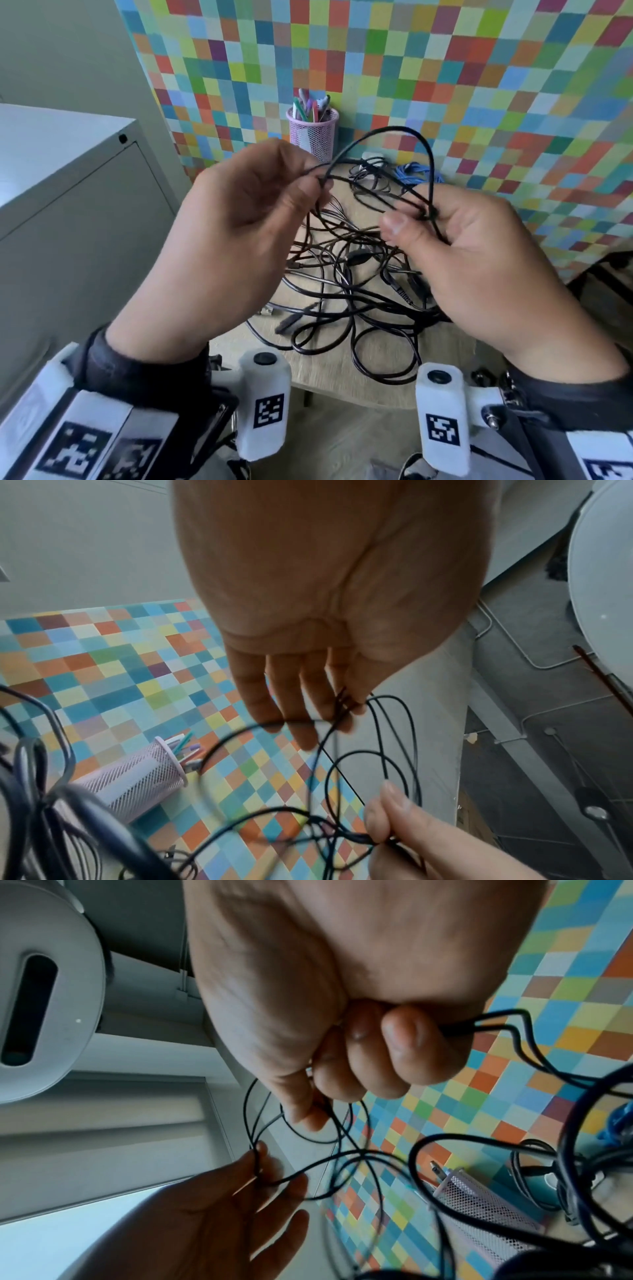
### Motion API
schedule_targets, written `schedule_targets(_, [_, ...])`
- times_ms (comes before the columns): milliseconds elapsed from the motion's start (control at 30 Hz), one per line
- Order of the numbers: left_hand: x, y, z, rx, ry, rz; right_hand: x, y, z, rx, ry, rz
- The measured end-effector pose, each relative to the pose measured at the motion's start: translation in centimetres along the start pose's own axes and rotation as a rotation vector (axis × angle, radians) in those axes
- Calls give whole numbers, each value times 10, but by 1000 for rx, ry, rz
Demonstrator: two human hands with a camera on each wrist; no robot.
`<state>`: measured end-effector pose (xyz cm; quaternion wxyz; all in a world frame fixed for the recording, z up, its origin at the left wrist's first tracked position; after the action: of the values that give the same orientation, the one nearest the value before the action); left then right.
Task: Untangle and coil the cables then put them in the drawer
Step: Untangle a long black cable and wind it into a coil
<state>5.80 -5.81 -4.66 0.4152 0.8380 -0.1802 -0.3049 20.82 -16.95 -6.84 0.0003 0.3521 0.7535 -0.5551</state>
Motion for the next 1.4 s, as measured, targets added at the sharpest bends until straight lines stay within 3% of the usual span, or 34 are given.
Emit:
schedule_targets(167, [-5, -6, 1, -121, 51, 156, -26, -1, -1, -16, 184, -78])
schedule_targets(300, [-10, -3, 0, -99, -13, -75, -36, 4, -1, 17, 271, -206])
schedule_targets(467, [-27, -1, -3, -38, 223, -274, -39, 3, 0, 30, 346, -312])
schedule_targets(533, [-31, -5, -4, -51, 256, -267, -41, 3, 0, 27, 356, -320])
schedule_targets(733, [-10, -23, 0, -254, 141, 177, -30, 7, -2, 77, 281, -338])
schedule_targets(833, [1, -27, 4, -342, 56, 268, -23, 9, -2, 101, 275, -381])
schedule_targets(1033, [7, -29, 4, -389, -32, 187, -15, 6, 0, 144, 212, -498])
schedule_targets(1300, [13, -24, 3, -281, -130, -27, -20, 4, 1, 172, 211, -652])
schedule_targets(1400, [10, -22, 4, -265, -78, -118, -21, 2, 1, 160, 208, -676])
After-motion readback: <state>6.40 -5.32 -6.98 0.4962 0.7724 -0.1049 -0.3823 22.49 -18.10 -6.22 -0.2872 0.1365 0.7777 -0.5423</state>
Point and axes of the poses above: each hand's wrist, its own z-axis away from the middle knuckle, its own x-axis out of the palm, y = z × x, the point moved 8 cm from there along -z, towards the middle knuckle, and after that the axes turned 6 degrees about -z, right-handed, at the moved point
